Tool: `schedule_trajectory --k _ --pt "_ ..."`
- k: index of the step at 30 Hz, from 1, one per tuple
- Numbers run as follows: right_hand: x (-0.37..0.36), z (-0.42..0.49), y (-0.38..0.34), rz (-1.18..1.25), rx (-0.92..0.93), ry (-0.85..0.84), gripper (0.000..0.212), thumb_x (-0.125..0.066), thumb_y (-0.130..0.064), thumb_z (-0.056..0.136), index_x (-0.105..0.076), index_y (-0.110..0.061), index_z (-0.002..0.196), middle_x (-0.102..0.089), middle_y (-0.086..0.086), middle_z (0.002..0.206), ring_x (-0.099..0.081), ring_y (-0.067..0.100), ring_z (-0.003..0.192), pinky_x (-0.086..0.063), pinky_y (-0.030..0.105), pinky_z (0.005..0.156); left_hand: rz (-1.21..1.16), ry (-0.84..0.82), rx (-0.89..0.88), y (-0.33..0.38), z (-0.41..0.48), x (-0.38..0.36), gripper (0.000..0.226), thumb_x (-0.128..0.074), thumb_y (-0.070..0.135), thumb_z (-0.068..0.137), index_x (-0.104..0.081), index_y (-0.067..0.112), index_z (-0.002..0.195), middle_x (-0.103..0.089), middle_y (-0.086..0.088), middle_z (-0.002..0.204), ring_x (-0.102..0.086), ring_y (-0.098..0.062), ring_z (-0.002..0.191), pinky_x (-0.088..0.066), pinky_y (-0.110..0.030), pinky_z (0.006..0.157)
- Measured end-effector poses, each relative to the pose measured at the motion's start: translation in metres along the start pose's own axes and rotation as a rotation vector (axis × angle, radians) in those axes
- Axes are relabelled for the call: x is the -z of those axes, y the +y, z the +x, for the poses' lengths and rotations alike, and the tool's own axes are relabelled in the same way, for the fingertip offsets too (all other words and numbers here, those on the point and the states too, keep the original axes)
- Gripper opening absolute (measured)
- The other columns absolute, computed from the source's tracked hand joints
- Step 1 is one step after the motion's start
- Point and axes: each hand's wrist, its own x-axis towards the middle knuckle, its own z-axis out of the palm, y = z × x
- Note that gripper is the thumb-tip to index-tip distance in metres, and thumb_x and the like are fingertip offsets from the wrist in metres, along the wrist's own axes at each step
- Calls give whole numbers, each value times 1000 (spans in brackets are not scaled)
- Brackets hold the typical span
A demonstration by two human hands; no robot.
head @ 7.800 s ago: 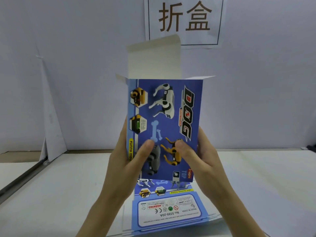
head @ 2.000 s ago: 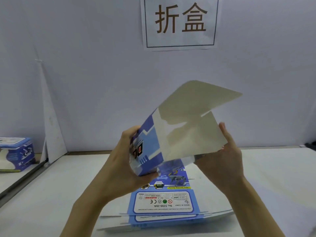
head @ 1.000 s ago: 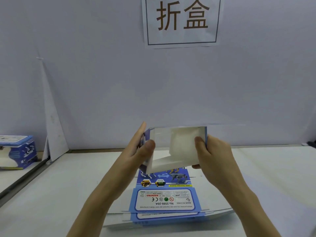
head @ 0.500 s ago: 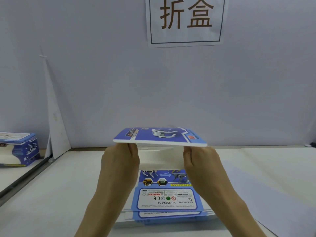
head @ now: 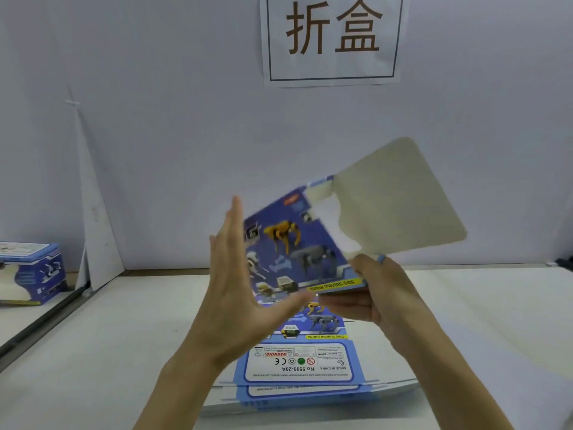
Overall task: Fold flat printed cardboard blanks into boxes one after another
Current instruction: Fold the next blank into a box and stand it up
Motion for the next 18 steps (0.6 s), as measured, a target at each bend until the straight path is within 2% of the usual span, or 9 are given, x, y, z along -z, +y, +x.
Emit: schedule_trajectory --k 1,3,4,6,8,10,13,15,18 --pt "1 -1 -1 -20 -7 -60 12 -45 -16 93 -53 -8 96 -72 20 73 -72 32 64 -56 30 50 142 -27 -67 -4 -2 -5 117 -62 74 61 10 42 146 1 11 160 -5 -12 148 -16 -49 119" --pt "1 -2 0 -163 31 -143 19 -54 -28 90 -58 -10 92 -74 16 75 -73 26 67 -57 27 52 324 -23 -81 -7 -4 -12 121 -56 83 59 11 34 146 6 -9 159 9 -25 148 3 -52 117" --pt "1 -2 1 -257 58 -160 23 -60 -35 86 -61 -12 89 -74 11 76 -74 21 68 -57 25 54 342 -19 -61 -7 -3 -12 121 -55 84 59 10 31 147 5 -14 159 10 -28 148 4 -52 116" --pt "4 -2 -1 -420 127 -170 41 -65 -57 71 -67 -19 87 -75 0 82 -73 12 73 -59 26 63 349 -18 -67 -12 -1 -7 124 -61 82 58 3 26 148 -6 -16 156 -4 -36 146 -13 -65 113" --pt "9 1 -4 -366 235 -117 48 -62 -63 59 -70 -23 85 -74 -5 86 -70 6 75 -60 31 71 319 -3 -89 -21 1 3 125 -67 74 55 0 27 149 -12 -9 149 -21 -38 141 -33 -68 102" --pt "17 3 -8 -127 400 -27 34 -69 -52 68 -71 -22 84 -74 -4 88 -69 9 75 -60 30 69 339 -16 -94 -27 2 10 128 -71 69 51 -2 28 150 -13 -9 147 -24 -34 139 -37 -66 100" --pt "29 7 -12 26 567 24 23 -68 -37 83 -72 -15 87 -69 -1 80 -61 12 73 -51 28 63 370 -62 -149 -35 2 15 133 -80 67 51 -2 24 150 -14 -14 150 -24 -29 138 -41 -56 103" --pt "37 11 -10 269 450 -66 22 -64 -33 80 -76 -16 87 -72 0 85 -65 11 75 -55 23 64 300 -84 -201 -34 2 19 135 -82 65 52 0 23 151 -14 -9 150 -25 -25 140 -44 -44 104" --pt "40 23 0 643 73 -189 24 -62 -22 75 -75 -6 88 -75 10 88 -73 18 74 -59 29 58 195 -110 -292 -24 2 18 132 -83 60 53 -3 28 154 -17 -3 149 -28 -25 138 -40 -13 101"
